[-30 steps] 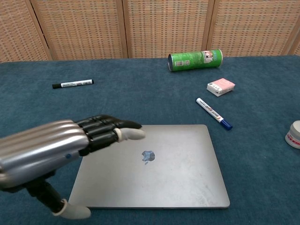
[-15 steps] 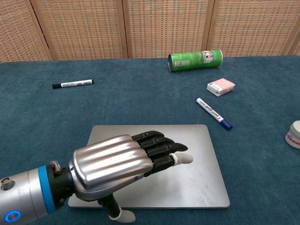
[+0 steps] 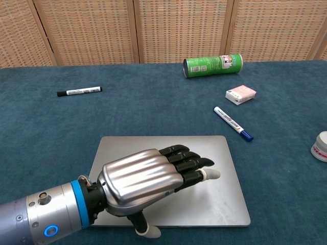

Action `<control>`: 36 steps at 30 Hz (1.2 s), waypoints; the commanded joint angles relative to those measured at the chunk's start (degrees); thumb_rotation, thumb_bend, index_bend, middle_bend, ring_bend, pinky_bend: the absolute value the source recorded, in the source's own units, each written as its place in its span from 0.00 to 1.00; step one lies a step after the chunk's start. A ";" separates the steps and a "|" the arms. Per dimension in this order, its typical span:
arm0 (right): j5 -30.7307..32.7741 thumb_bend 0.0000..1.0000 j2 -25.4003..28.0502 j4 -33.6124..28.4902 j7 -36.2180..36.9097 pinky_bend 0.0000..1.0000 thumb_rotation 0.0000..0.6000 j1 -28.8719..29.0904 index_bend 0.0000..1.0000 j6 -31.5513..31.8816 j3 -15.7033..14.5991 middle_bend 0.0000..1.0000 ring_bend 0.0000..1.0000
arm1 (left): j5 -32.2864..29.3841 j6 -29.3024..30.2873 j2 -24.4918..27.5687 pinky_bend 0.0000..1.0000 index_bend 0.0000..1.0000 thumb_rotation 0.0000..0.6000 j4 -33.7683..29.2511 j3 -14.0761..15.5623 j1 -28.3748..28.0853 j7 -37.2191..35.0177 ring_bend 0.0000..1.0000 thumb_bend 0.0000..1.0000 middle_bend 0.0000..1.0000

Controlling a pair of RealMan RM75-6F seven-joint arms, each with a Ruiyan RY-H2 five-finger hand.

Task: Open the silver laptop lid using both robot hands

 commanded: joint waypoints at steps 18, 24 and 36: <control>0.19 0.00 0.14 0.11 0.65 0.00 1.00 0.17 0.00 -0.40 -0.09 0.00 0.00 | -3.11 1.45 -0.73 0.00 0.00 1.00 0.96 0.54 -1.66 1.33 0.00 0.20 0.00; 0.27 0.00 0.16 0.18 0.81 0.00 1.00 0.21 0.00 -0.50 -0.11 0.00 0.00 | -3.61 1.80 -0.77 0.00 0.00 1.00 1.14 0.64 -2.05 1.85 0.00 0.24 0.00; 0.27 0.00 0.39 0.17 1.61 0.00 1.00 0.28 0.00 -0.69 -0.19 0.00 0.00 | -3.02 4.03 -0.57 0.00 0.00 1.00 2.14 0.24 -3.07 5.41 0.00 0.34 0.00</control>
